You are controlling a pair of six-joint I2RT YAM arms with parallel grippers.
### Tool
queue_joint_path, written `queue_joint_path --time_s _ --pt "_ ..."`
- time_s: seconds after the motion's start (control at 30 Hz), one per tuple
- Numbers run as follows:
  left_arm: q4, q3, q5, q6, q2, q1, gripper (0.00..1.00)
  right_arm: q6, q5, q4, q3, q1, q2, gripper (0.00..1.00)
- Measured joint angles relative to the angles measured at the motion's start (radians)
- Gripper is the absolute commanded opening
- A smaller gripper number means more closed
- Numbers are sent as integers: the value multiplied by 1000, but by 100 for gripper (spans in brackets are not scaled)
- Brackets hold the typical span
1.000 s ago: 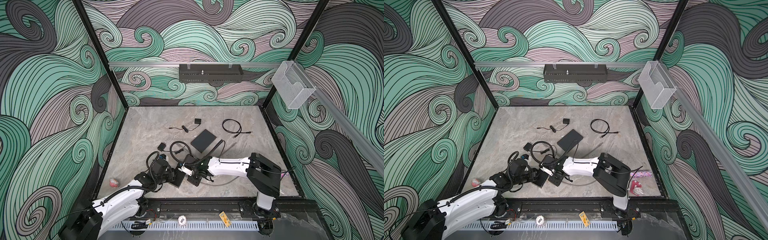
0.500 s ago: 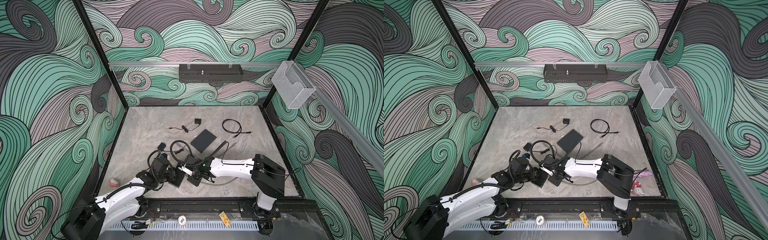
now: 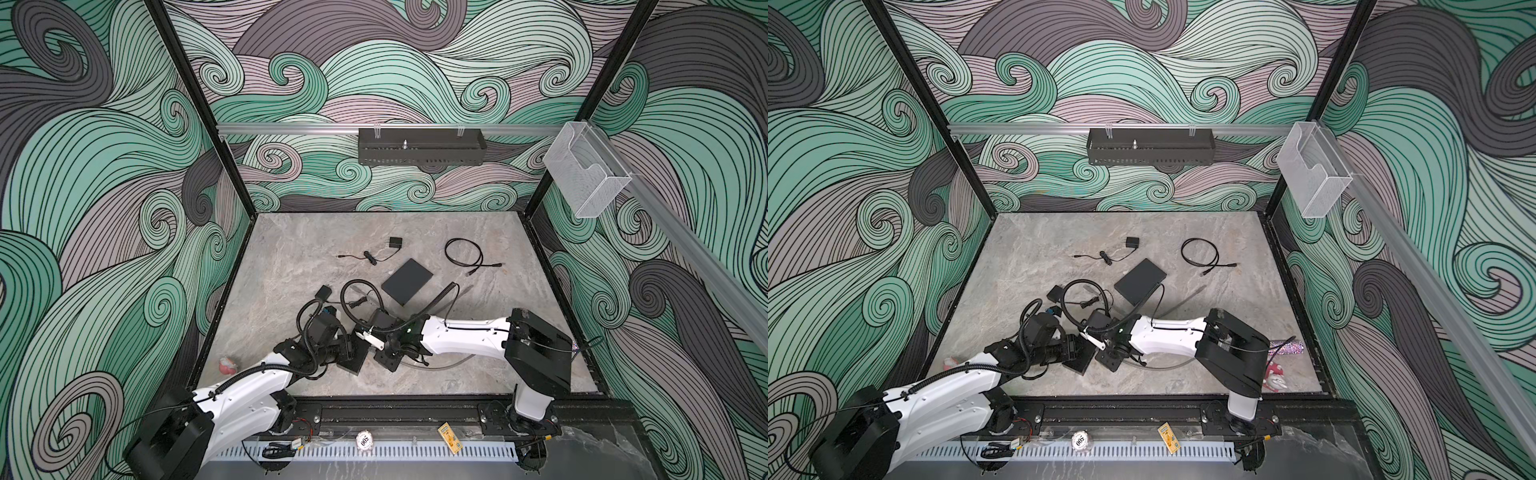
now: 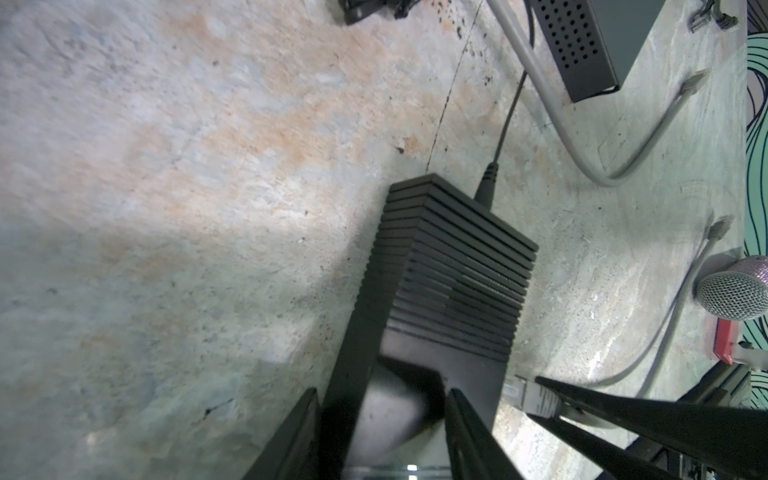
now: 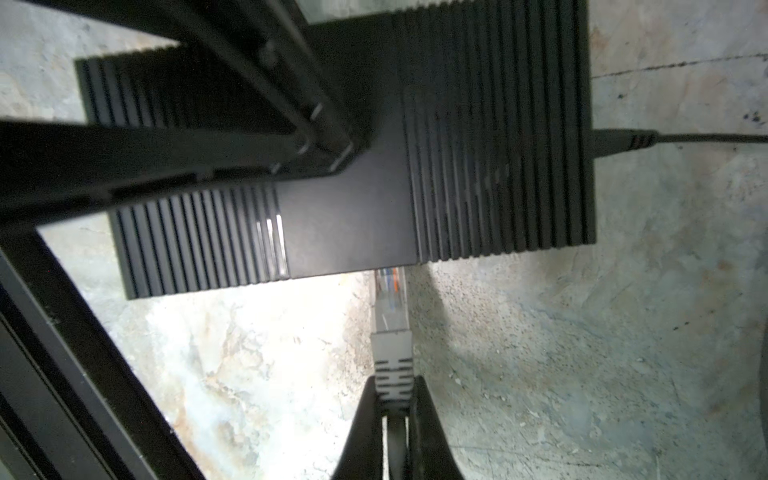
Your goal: Insert the plug into the switch port
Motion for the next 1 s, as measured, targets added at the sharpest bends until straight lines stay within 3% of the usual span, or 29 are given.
queue_joint_path --time_s 0.37,0.7,1.0 --pt "13 3 4 11 14 5 49 -2 11 34 -9 5 8 0" --pt "29 56 33 130 104 26 49 -56 8 43 3 -3 43 0" --pt "45 62 58 154 122 37 46 -68 26 42 3 -7 43 0"
